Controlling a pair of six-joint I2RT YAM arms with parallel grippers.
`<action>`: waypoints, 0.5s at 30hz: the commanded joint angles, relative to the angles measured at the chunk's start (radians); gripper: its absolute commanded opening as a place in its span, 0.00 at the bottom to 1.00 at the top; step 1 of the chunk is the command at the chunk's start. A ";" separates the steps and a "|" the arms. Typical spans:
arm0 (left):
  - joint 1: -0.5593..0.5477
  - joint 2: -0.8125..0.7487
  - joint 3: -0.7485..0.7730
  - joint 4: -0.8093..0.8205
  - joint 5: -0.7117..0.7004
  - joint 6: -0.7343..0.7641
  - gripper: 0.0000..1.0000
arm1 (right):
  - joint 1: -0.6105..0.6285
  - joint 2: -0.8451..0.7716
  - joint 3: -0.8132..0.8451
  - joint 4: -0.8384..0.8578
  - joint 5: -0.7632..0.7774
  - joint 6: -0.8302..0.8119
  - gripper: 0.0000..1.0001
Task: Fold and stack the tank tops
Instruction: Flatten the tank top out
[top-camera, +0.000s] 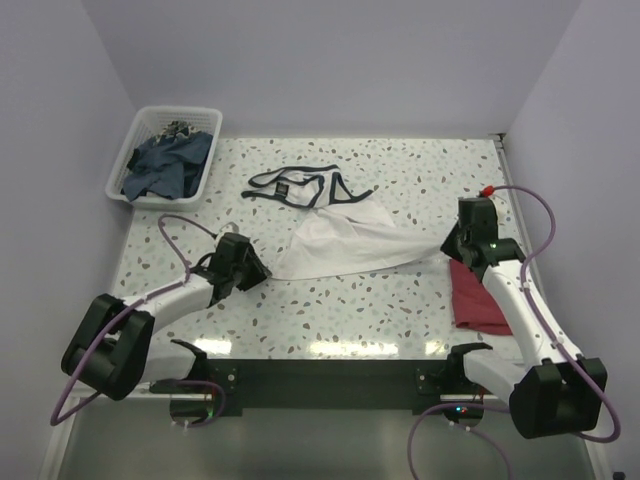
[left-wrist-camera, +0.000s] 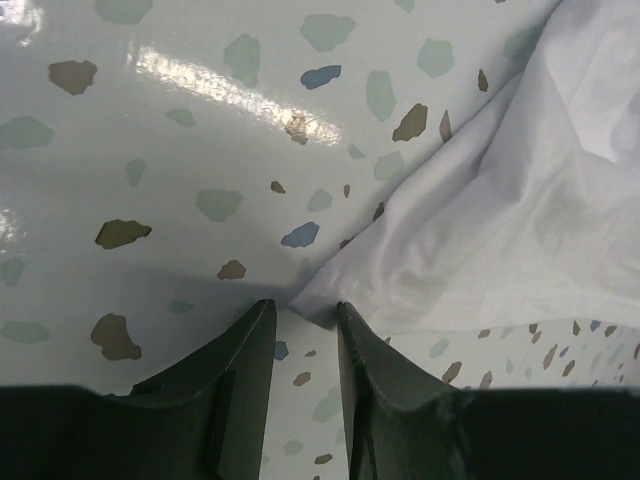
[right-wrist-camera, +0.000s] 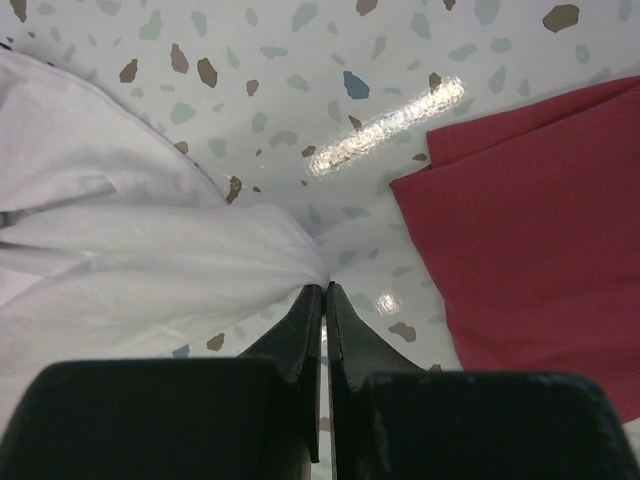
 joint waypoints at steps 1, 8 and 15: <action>0.023 0.035 -0.013 0.129 0.126 0.008 0.36 | -0.018 0.009 -0.004 0.033 0.030 -0.016 0.00; 0.029 0.064 -0.043 0.192 0.195 -0.051 0.44 | -0.022 0.012 -0.010 0.044 0.013 -0.019 0.00; 0.031 0.069 -0.040 0.175 0.155 -0.081 0.32 | -0.022 0.017 -0.004 0.047 0.005 -0.025 0.00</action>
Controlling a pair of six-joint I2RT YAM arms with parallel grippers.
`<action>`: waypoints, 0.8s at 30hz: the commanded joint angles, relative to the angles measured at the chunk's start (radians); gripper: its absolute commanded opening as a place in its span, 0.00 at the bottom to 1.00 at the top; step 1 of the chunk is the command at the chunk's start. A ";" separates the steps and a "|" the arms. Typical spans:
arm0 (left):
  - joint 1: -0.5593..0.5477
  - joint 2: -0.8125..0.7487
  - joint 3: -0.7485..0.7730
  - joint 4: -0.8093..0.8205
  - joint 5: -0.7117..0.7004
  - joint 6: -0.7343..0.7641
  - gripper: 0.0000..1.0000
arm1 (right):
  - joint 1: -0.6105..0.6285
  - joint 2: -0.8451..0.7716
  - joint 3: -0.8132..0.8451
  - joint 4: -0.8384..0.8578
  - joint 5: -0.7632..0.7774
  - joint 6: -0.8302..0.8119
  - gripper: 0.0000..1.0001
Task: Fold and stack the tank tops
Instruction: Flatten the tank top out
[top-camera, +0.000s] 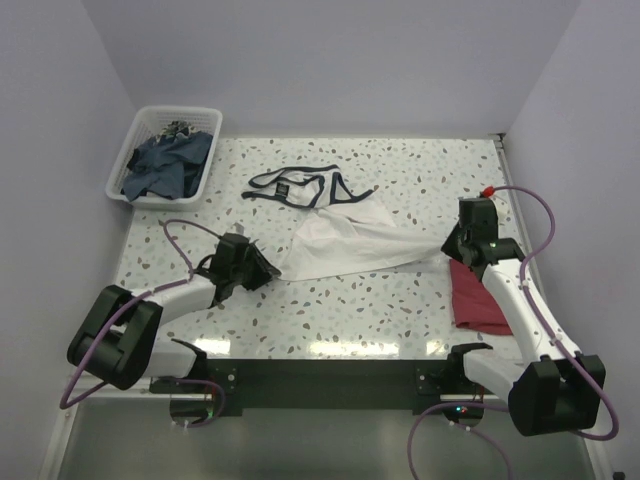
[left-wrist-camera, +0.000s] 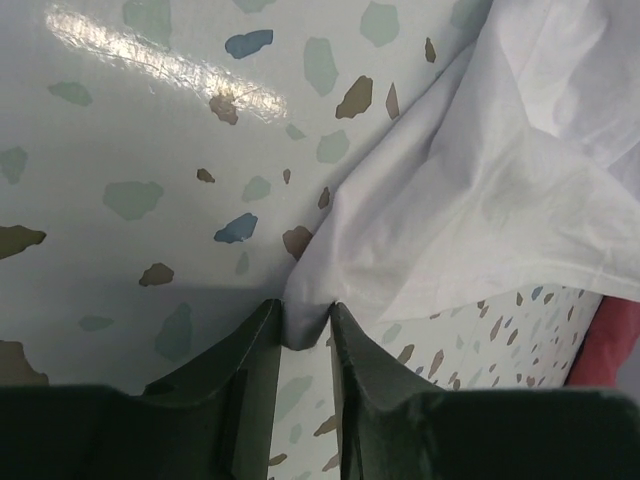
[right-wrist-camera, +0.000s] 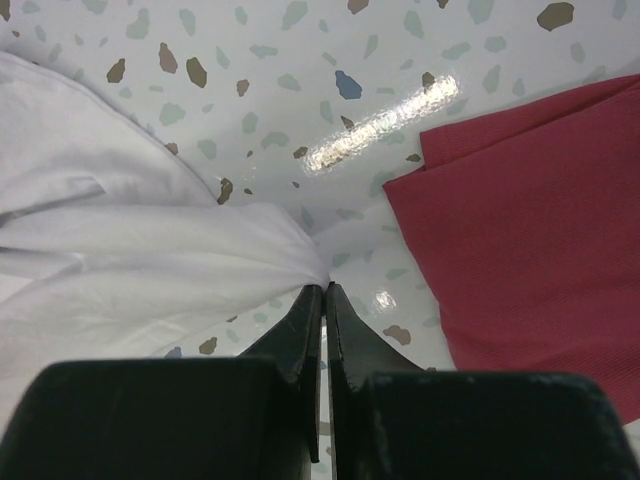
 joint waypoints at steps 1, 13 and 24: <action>0.008 0.000 -0.001 -0.003 -0.018 -0.019 0.30 | -0.008 0.005 0.006 0.034 0.005 -0.017 0.00; 0.035 -0.171 0.340 -0.342 -0.289 0.126 0.00 | -0.012 0.031 0.276 0.014 -0.148 0.024 0.00; 0.034 -0.182 1.380 -0.560 -0.247 0.467 0.00 | -0.012 0.017 1.035 -0.004 -0.240 -0.002 0.00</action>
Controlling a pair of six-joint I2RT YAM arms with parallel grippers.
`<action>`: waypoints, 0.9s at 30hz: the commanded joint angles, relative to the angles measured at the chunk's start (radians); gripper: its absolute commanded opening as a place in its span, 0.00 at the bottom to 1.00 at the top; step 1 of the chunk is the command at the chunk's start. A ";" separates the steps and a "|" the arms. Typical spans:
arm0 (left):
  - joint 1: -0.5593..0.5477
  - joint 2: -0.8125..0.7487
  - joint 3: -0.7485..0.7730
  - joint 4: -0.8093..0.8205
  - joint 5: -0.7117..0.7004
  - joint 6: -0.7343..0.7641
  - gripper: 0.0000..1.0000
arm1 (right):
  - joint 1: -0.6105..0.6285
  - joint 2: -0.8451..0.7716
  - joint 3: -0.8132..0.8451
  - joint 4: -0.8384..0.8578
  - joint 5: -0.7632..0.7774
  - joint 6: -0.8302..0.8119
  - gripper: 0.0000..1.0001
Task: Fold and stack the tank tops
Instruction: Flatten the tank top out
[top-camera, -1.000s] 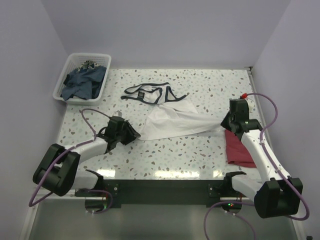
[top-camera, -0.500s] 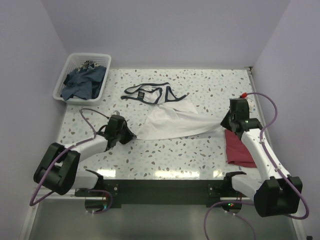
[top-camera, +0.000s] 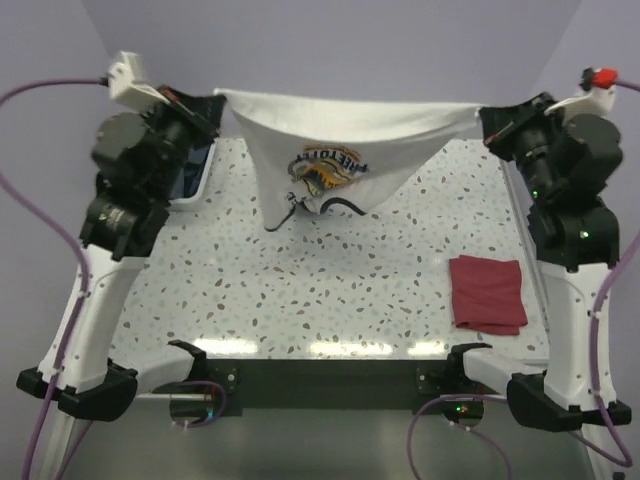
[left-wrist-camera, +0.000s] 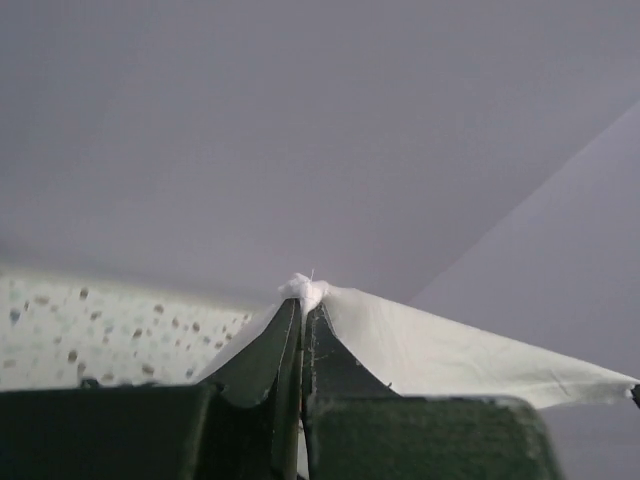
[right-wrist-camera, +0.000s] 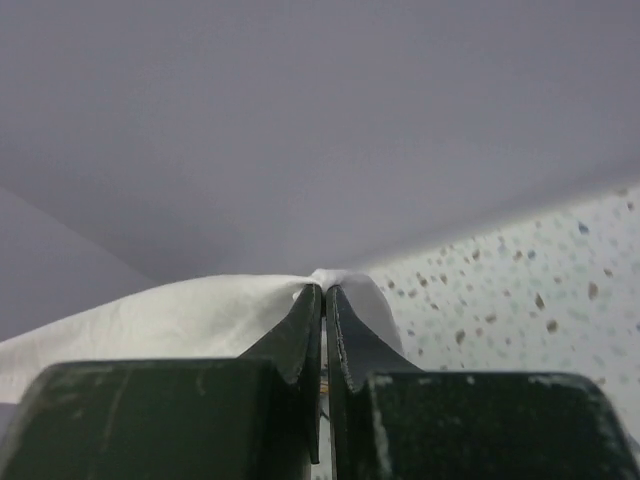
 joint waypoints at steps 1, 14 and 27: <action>0.008 0.002 0.273 -0.073 0.061 0.145 0.00 | -0.006 -0.045 0.255 0.005 -0.016 -0.017 0.00; 0.008 0.059 0.594 -0.069 0.049 0.145 0.00 | -0.006 -0.041 0.460 0.084 -0.021 -0.034 0.00; 0.095 0.444 0.558 0.187 0.210 0.160 0.00 | -0.006 0.390 0.285 0.363 -0.206 0.029 0.00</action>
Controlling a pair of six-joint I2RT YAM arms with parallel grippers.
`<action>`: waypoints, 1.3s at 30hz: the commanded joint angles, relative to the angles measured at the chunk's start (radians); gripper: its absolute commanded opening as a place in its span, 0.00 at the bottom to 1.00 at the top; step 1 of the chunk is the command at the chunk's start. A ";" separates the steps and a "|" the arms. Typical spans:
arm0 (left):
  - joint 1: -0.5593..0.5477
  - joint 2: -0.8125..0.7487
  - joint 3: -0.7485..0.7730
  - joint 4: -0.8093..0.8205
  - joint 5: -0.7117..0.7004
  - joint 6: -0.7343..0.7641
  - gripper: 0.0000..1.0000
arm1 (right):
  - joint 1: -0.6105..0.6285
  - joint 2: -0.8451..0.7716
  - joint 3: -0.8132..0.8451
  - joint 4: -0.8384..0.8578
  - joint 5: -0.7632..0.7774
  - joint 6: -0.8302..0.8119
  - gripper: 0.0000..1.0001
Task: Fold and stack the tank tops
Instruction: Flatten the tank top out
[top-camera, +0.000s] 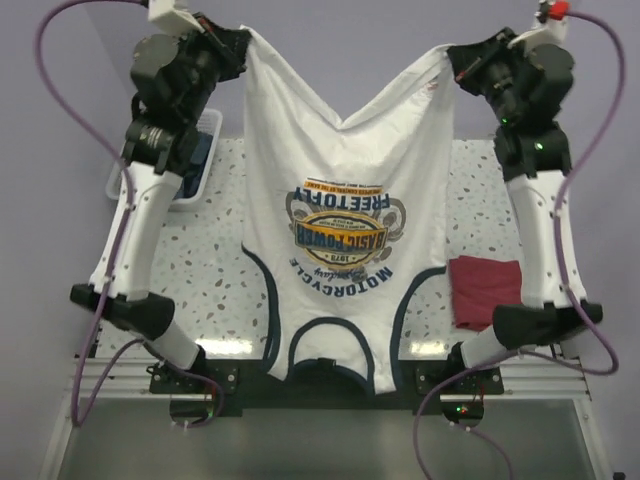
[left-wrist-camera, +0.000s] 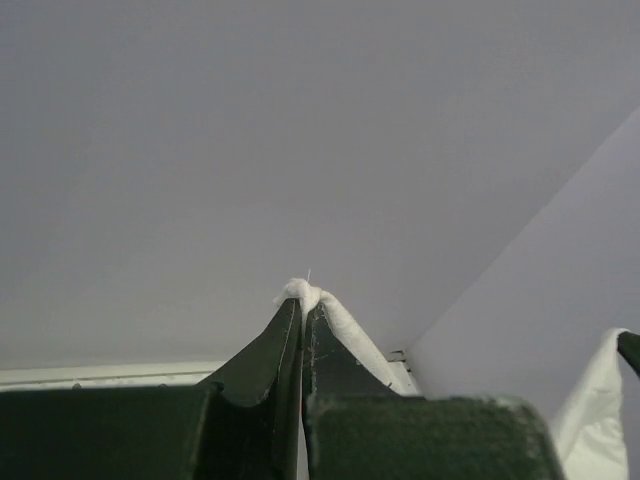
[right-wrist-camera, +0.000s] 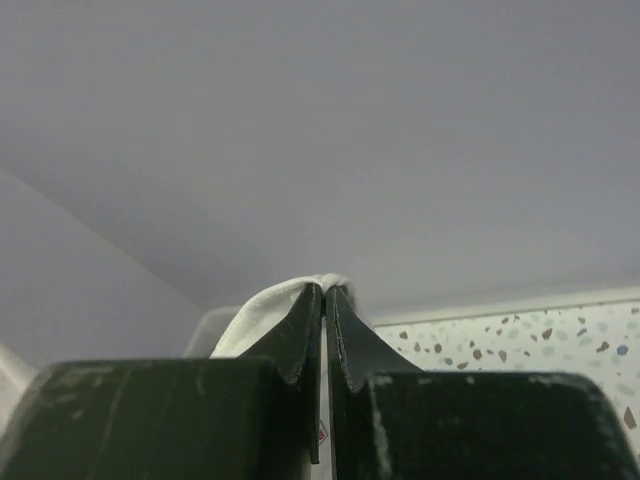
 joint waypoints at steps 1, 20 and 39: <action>0.069 0.197 0.105 0.133 0.128 0.009 0.00 | -0.003 0.196 0.063 0.111 -0.078 0.027 0.00; 0.334 0.162 -0.062 0.497 0.466 -0.155 0.00 | -0.004 0.133 -0.007 0.188 0.048 -0.038 0.00; 0.265 -0.779 -1.805 0.367 0.453 -0.301 0.00 | -0.006 -0.687 -1.536 -0.089 0.000 0.081 0.00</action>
